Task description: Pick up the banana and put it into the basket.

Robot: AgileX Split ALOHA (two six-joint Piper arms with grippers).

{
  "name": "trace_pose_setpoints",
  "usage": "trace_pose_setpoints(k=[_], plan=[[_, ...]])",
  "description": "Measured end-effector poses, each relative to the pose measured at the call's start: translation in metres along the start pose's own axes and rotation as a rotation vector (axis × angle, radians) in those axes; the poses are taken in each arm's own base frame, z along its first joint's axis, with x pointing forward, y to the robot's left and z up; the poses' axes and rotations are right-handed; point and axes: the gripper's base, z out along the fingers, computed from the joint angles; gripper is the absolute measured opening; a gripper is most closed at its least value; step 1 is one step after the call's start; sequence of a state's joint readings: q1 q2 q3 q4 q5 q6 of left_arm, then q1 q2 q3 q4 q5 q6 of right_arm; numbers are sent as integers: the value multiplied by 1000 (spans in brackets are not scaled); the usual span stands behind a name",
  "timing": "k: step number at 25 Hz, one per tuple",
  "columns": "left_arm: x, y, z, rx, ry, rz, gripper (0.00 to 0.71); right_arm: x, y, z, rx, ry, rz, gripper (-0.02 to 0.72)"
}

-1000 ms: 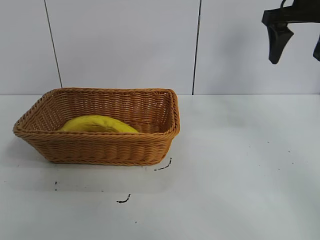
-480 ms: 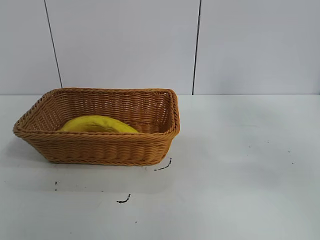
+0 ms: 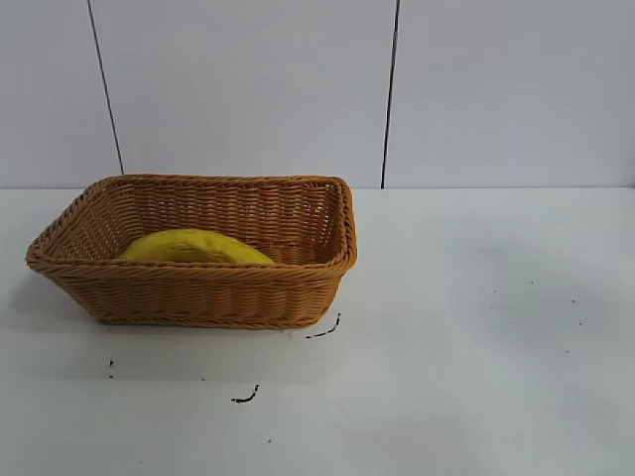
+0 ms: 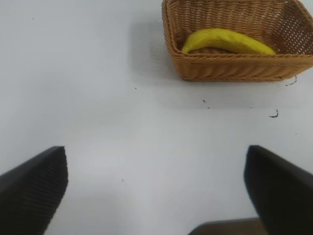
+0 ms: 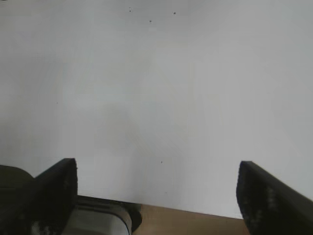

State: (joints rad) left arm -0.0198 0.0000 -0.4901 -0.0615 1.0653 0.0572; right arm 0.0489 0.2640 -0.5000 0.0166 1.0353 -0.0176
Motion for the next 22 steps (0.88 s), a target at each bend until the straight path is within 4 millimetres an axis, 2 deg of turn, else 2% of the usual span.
trace_pose_setpoints(k=[3,12,22], plan=[[0,0,0,0,0,0,695,7,0,-13,1,-105,-1,636],[0,0,0,0,0,0,695,22,1,-33,3,-271,-4,636],[0,0,0,0,0,0,695,23,1,-34,3,-279,-4,636]])
